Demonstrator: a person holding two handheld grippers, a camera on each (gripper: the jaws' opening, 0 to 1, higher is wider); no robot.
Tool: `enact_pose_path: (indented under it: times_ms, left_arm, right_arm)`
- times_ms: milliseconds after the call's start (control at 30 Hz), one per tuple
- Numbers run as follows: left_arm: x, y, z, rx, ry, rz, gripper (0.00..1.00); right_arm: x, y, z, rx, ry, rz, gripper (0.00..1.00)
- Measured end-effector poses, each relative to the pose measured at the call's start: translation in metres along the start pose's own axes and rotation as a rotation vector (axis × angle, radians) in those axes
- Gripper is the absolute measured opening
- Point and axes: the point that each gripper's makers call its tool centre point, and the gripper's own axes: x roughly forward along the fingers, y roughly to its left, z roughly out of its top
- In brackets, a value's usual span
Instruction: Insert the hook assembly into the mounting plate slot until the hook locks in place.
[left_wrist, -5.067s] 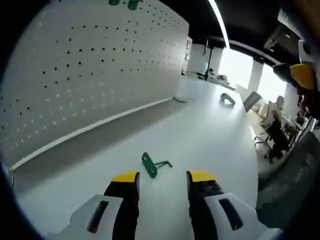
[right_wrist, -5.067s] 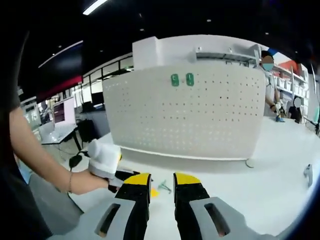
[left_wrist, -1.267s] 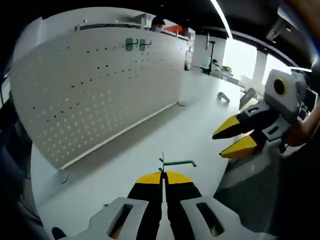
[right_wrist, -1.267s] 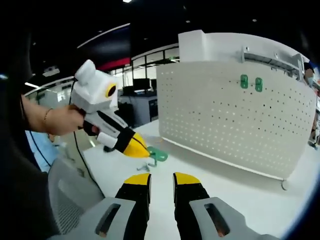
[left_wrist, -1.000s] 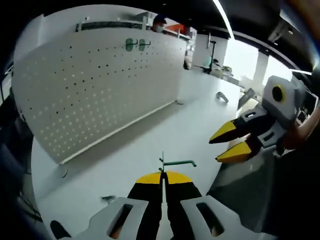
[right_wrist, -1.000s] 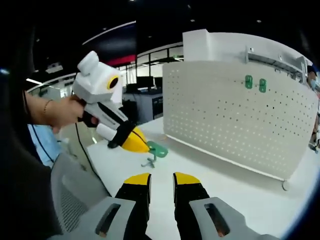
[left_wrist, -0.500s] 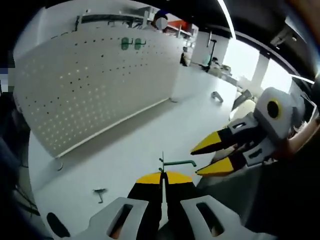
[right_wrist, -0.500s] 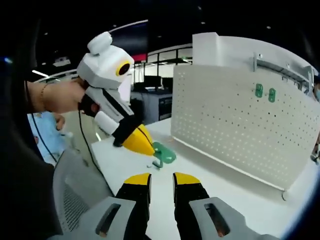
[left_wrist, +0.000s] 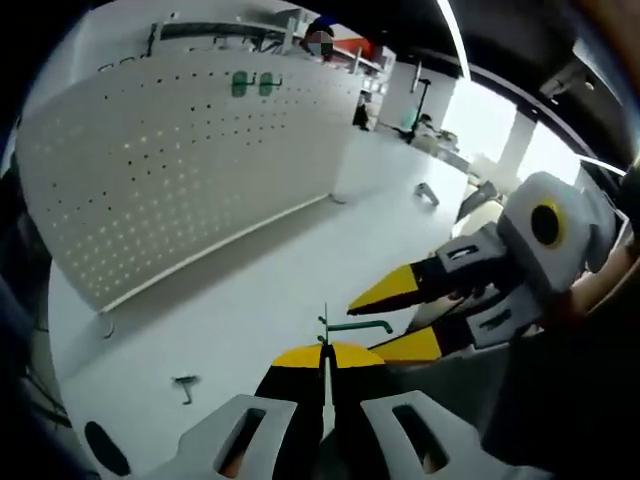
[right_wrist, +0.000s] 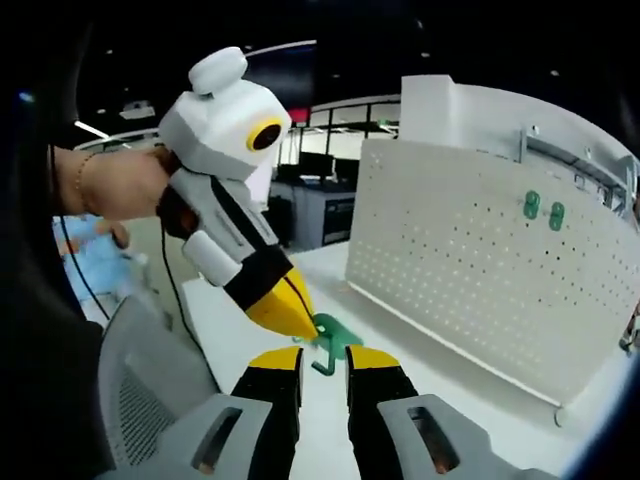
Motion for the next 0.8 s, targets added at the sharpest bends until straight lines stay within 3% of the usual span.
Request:
enact_pose_path:
  times_ms: [433,633,800]
  left_arm:
    - [-0.002,-0.006,0.001,-0.017,0.034,-0.032,0.01]
    - [-0.002,-0.007,-0.002,-0.070,0.064,-0.060,0.01]
    - [-0.003,-0.011,-0.004,-0.160,0.079,-0.104,0.01]
  right_arm:
    - [0.005,0.002,-0.001,-0.120,0.026,0.003,0.11]
    - [0.005,0.005,-0.004,-0.176,0.039,0.004,0.07]
    - [0.004,0.004,-0.003,-0.288,0.051,-0.016,0.02]
